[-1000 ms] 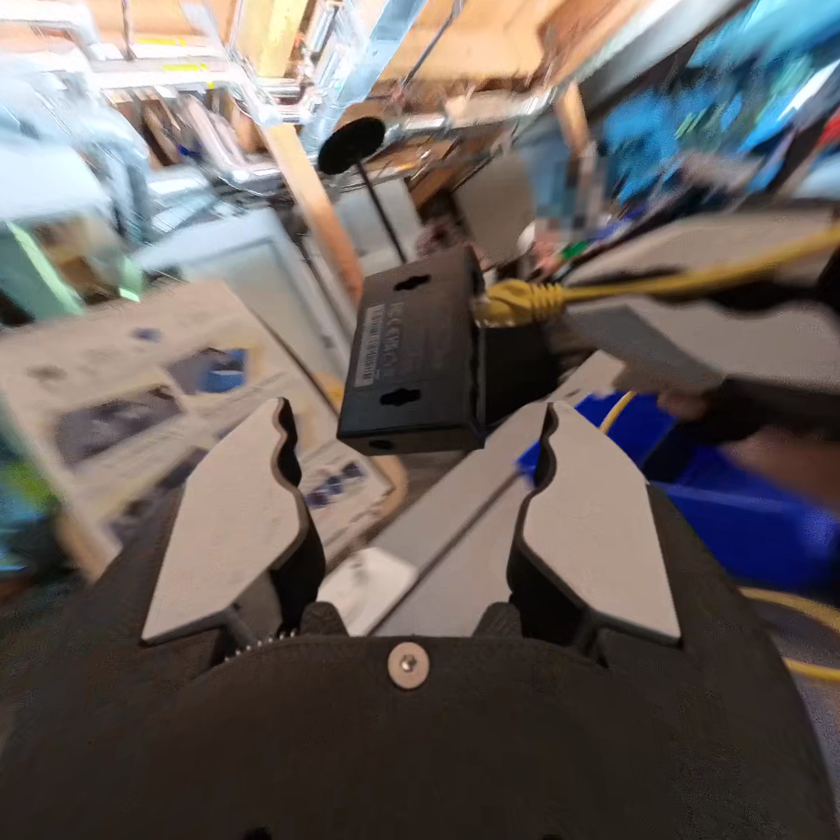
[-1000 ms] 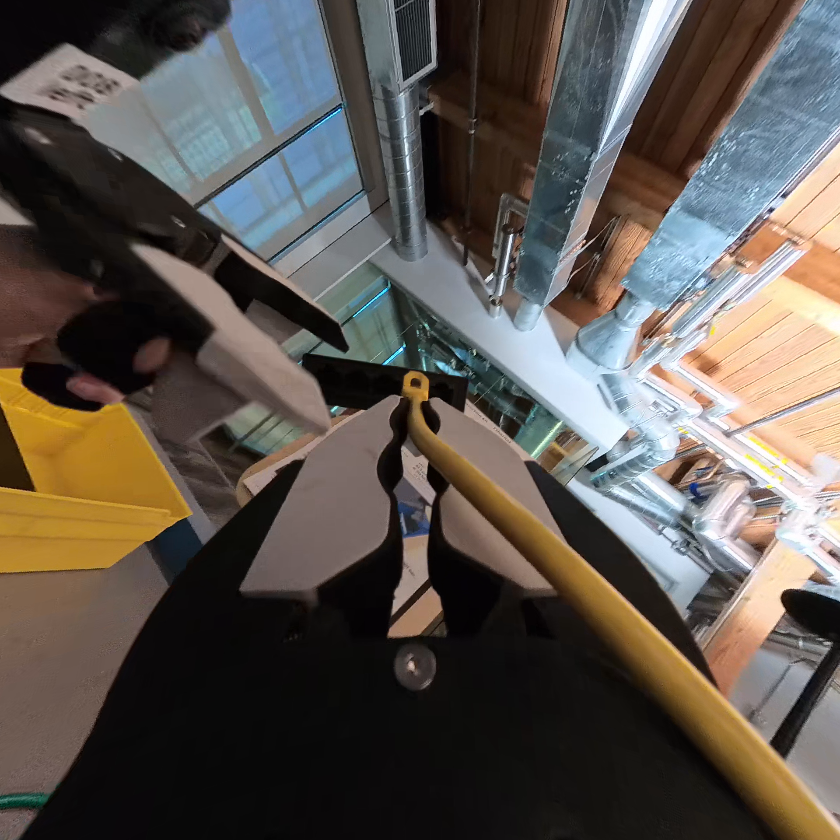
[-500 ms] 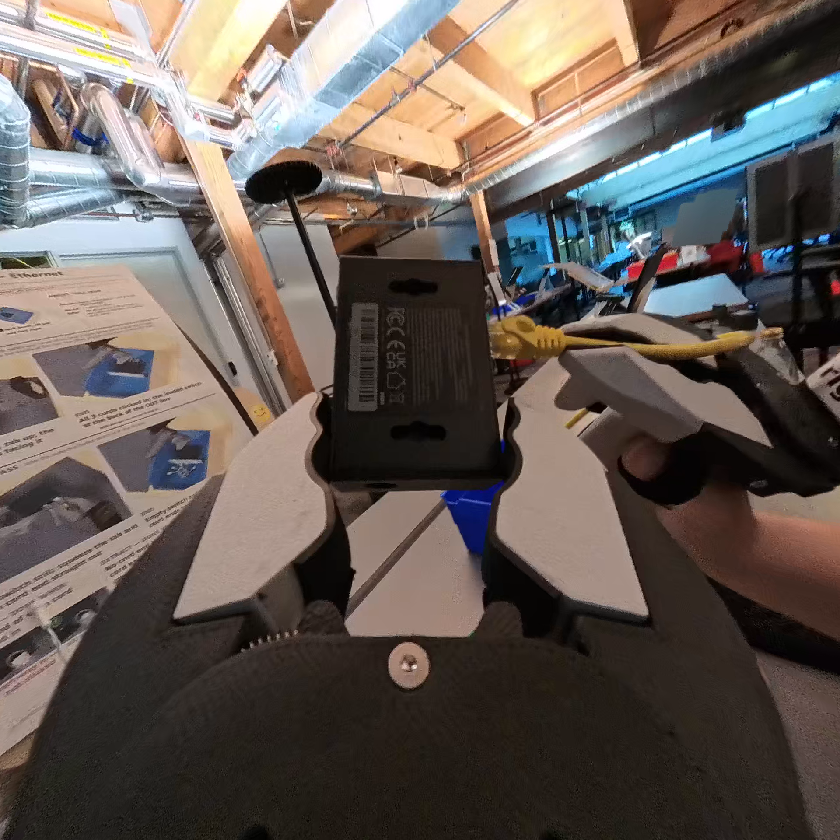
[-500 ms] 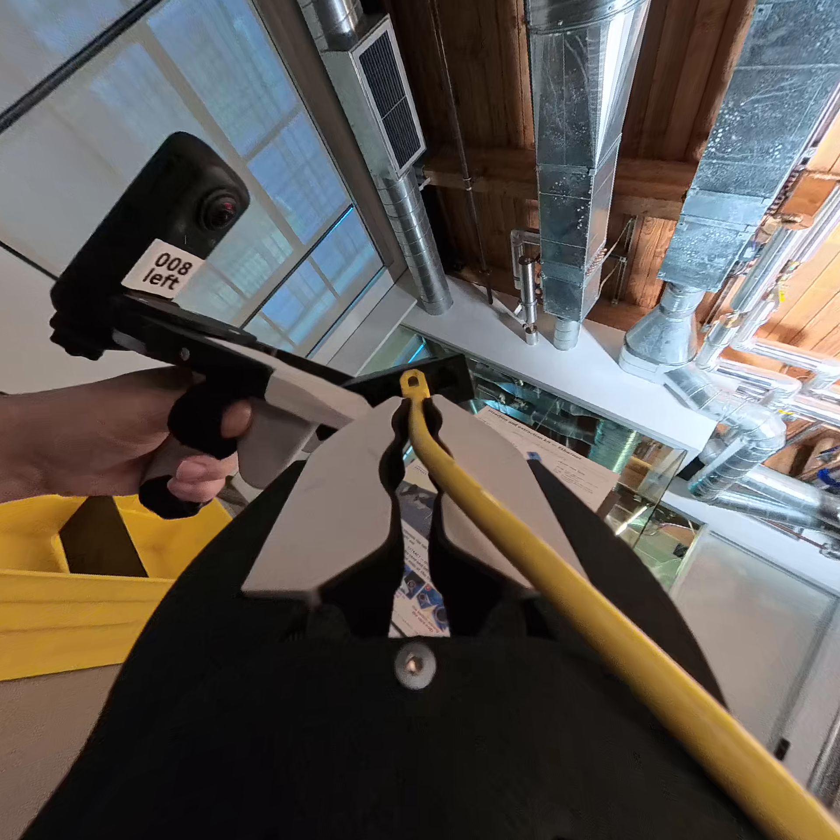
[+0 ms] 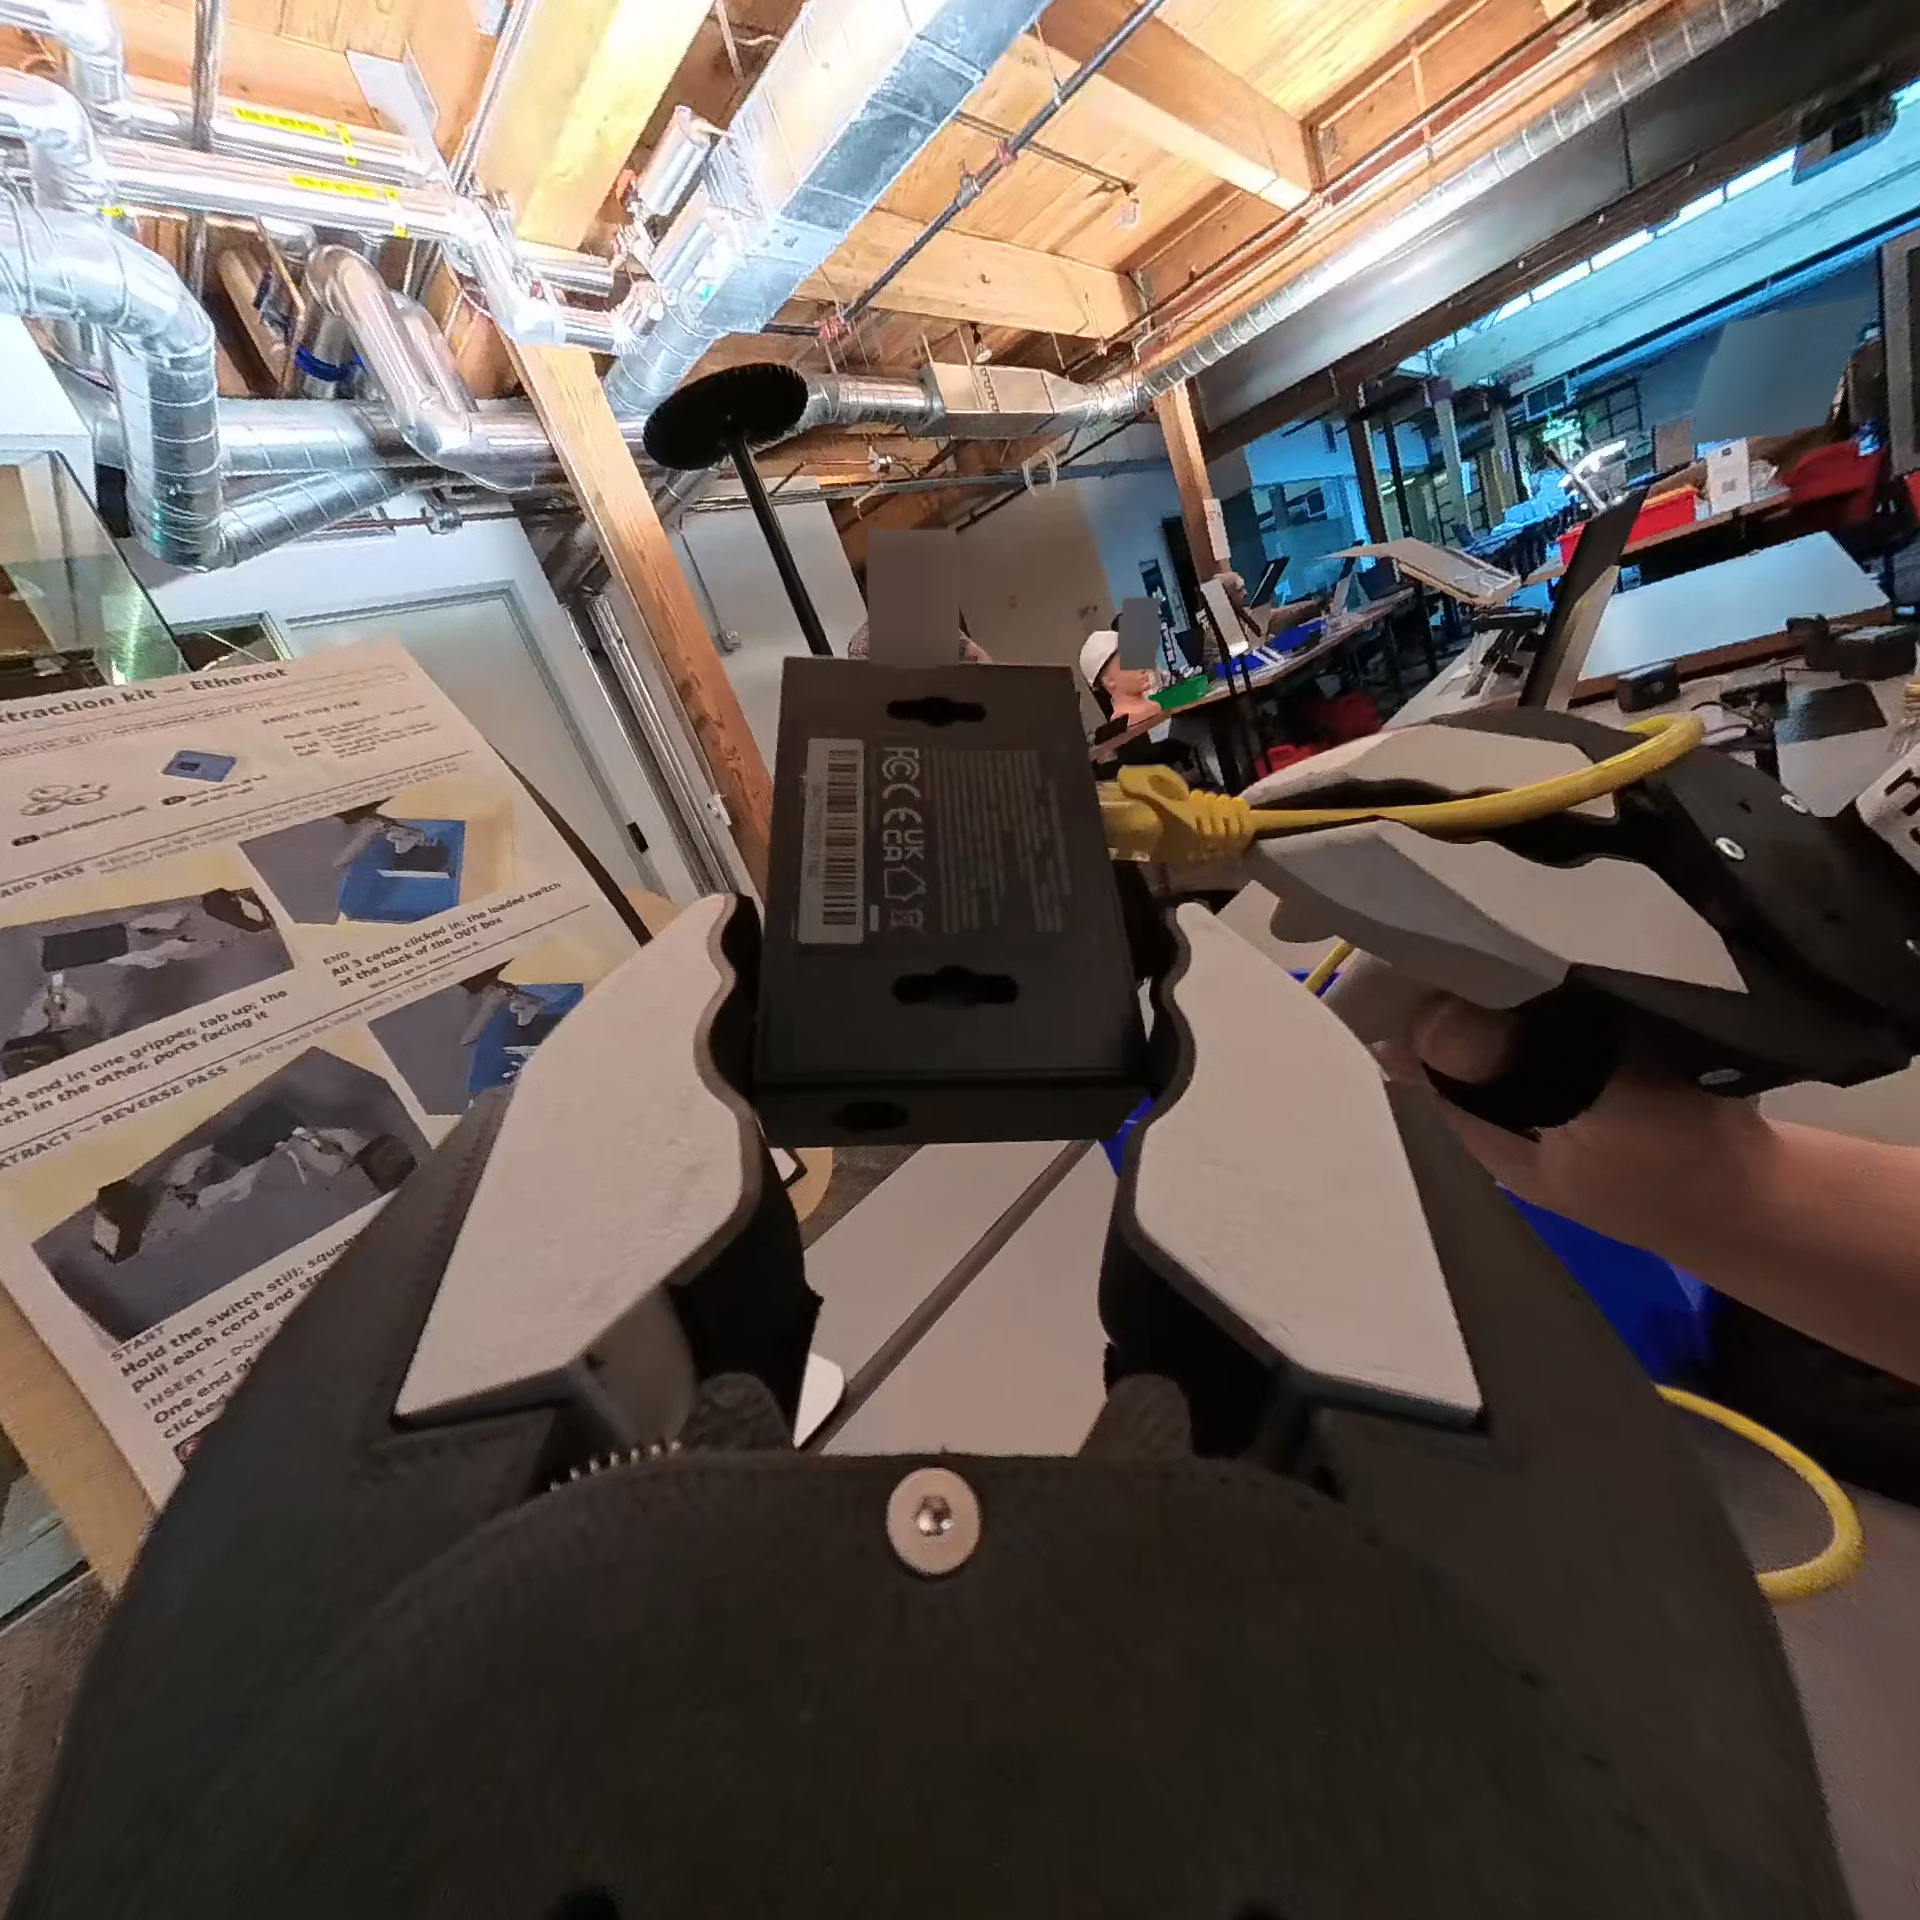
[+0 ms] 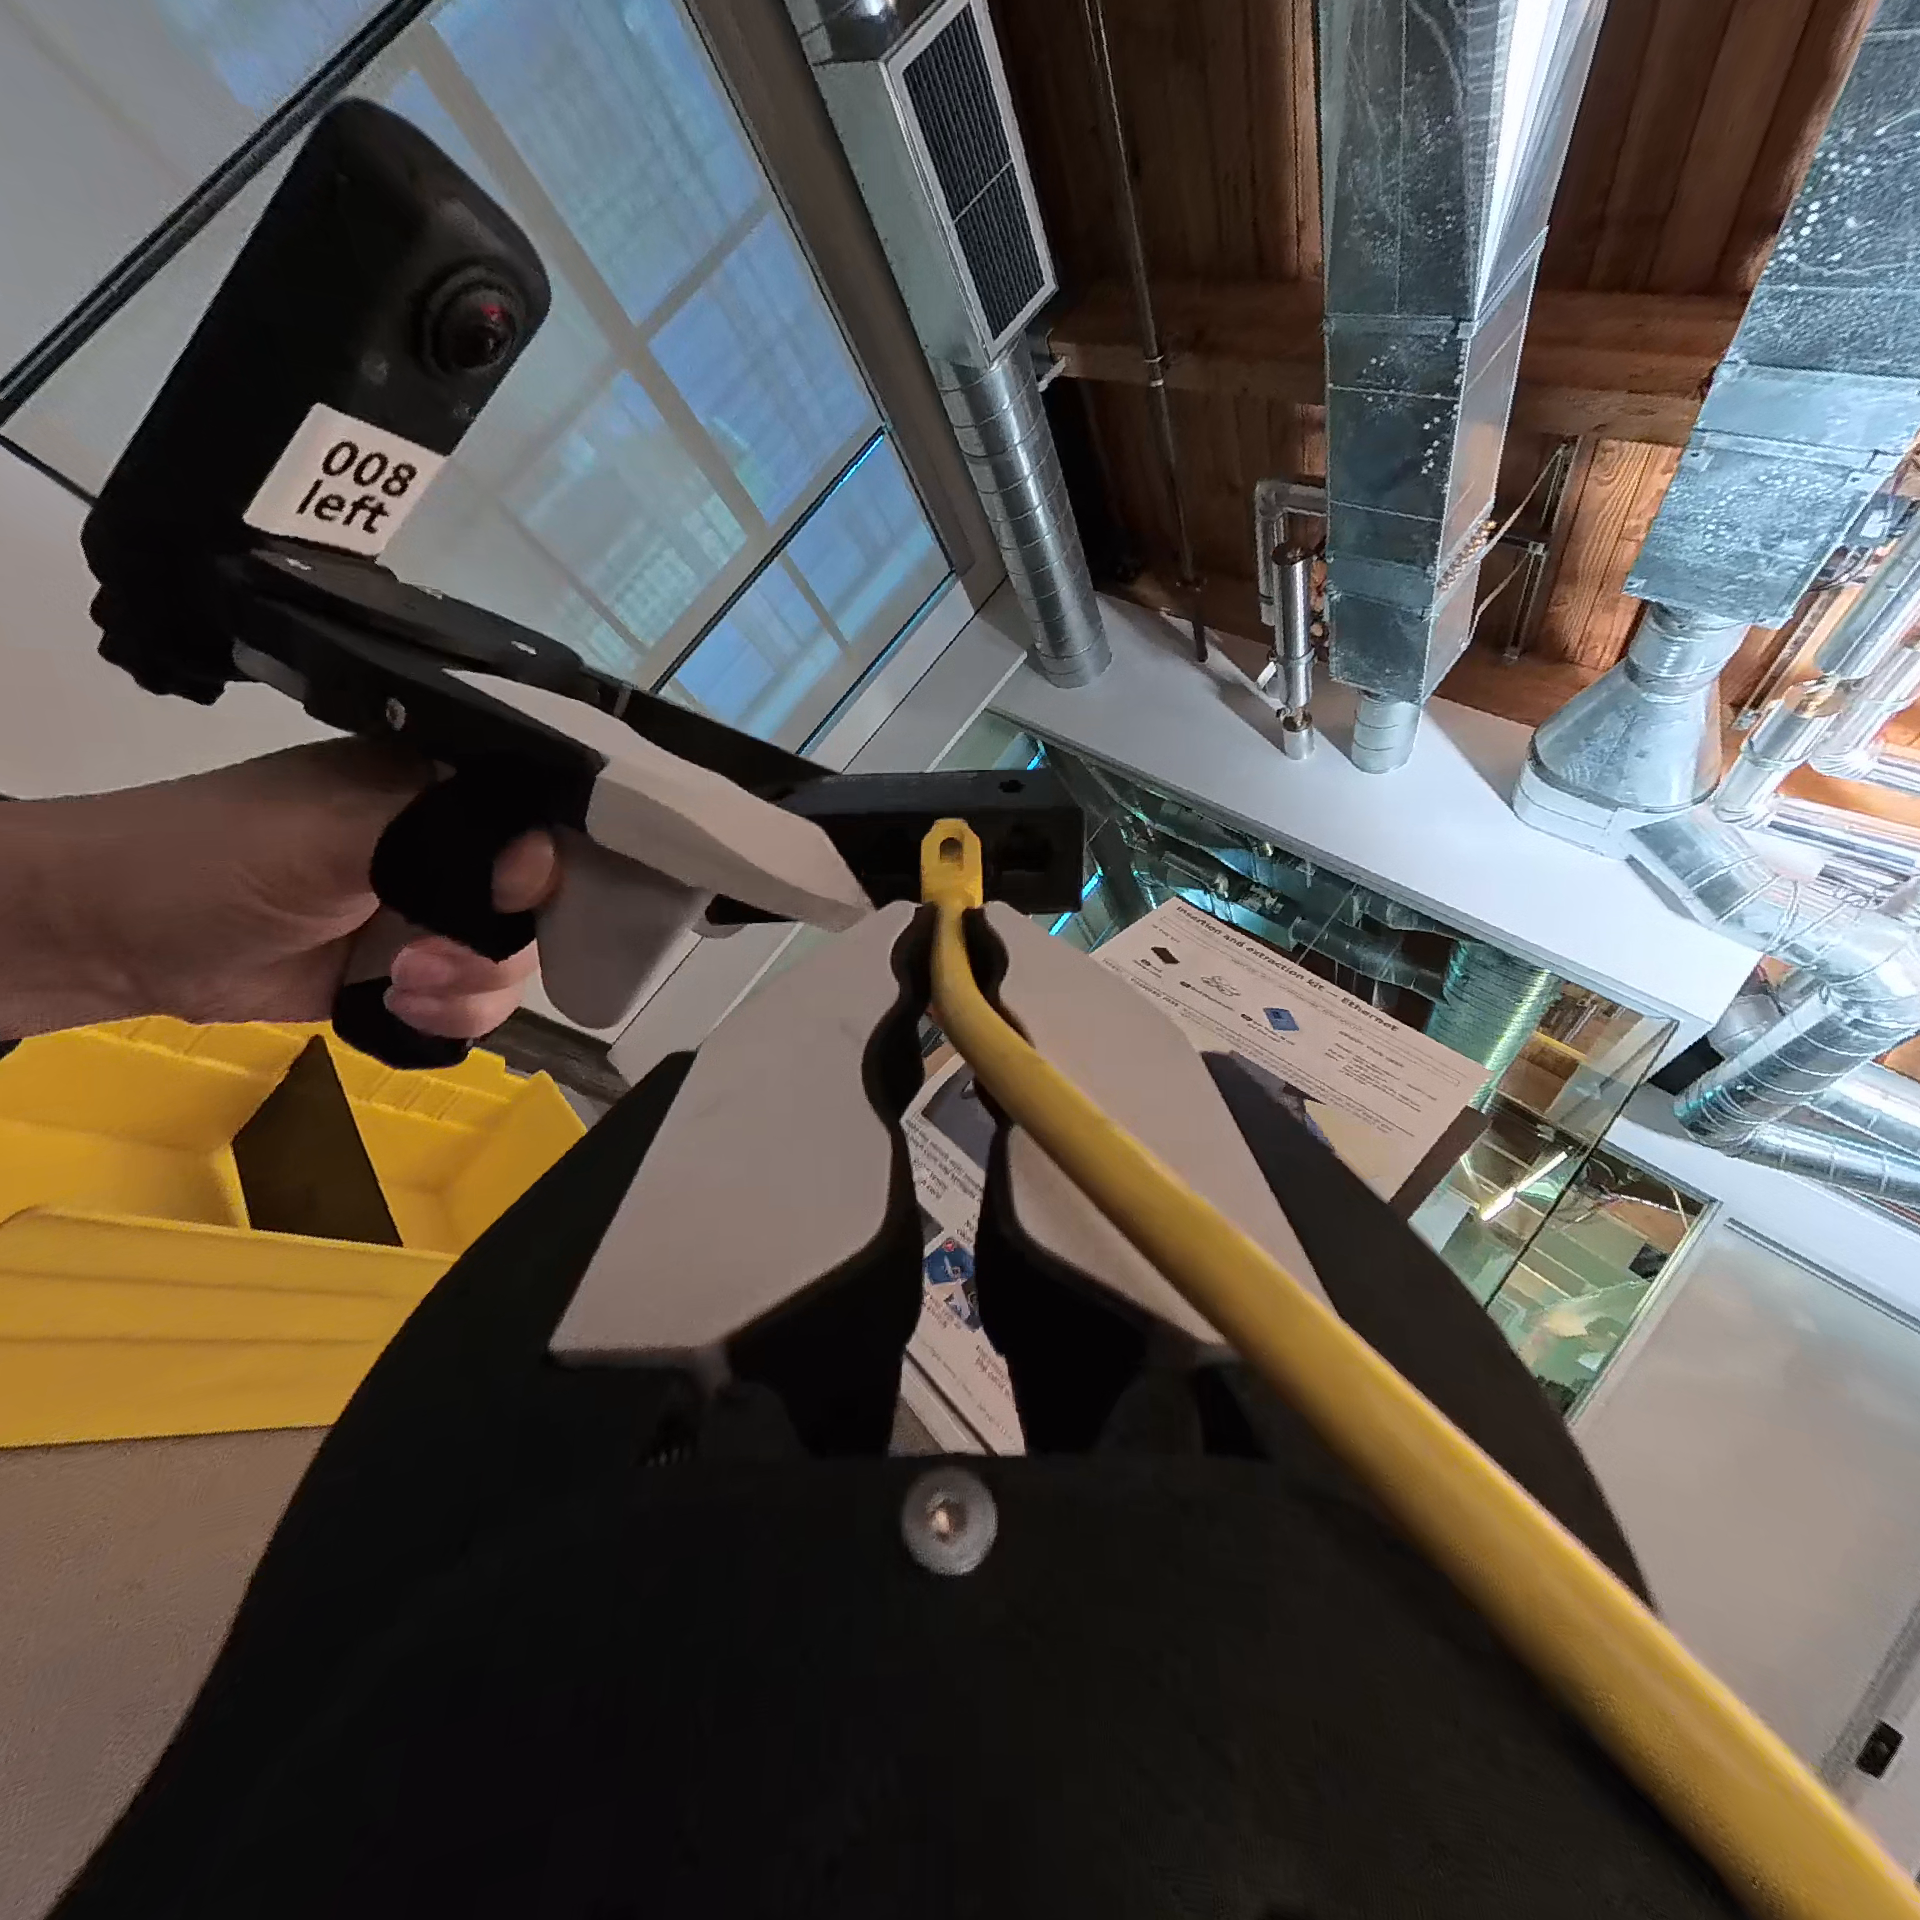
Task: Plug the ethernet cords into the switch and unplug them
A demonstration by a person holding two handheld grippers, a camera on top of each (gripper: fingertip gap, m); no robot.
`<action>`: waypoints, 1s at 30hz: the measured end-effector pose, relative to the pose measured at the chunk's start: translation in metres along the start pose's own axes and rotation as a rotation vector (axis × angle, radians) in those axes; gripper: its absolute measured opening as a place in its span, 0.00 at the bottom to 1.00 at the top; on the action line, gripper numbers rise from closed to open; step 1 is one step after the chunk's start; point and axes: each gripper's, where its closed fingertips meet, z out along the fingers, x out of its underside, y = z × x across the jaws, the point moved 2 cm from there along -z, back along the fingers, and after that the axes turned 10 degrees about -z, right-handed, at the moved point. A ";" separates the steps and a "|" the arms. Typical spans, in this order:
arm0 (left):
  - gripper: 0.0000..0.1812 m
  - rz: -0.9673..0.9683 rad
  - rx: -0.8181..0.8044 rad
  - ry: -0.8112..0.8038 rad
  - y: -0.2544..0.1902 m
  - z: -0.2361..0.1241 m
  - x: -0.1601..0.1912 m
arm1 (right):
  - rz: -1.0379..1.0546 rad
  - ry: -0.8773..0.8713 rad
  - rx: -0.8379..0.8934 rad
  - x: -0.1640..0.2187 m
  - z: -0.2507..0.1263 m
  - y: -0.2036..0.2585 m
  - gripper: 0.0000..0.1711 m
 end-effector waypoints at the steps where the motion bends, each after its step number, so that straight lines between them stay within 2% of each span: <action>1: 0.39 -0.003 -0.006 -0.004 0.001 0.000 -0.001 | 0.001 0.013 -0.009 0.003 0.001 0.001 0.04; 12: 0.40 -0.053 -0.002 -0.006 0.002 0.003 0.003 | 0.027 0.026 -0.014 0.006 0.002 -0.003 0.04; 17: 0.42 -0.036 -0.007 0.000 0.002 0.001 0.002 | 0.046 0.028 -0.034 0.008 0.002 -0.002 0.04; 30: 0.39 -0.008 0.004 -0.010 0.000 -0.001 0.000 | 0.090 0.032 -0.046 0.010 0.004 -0.004 0.04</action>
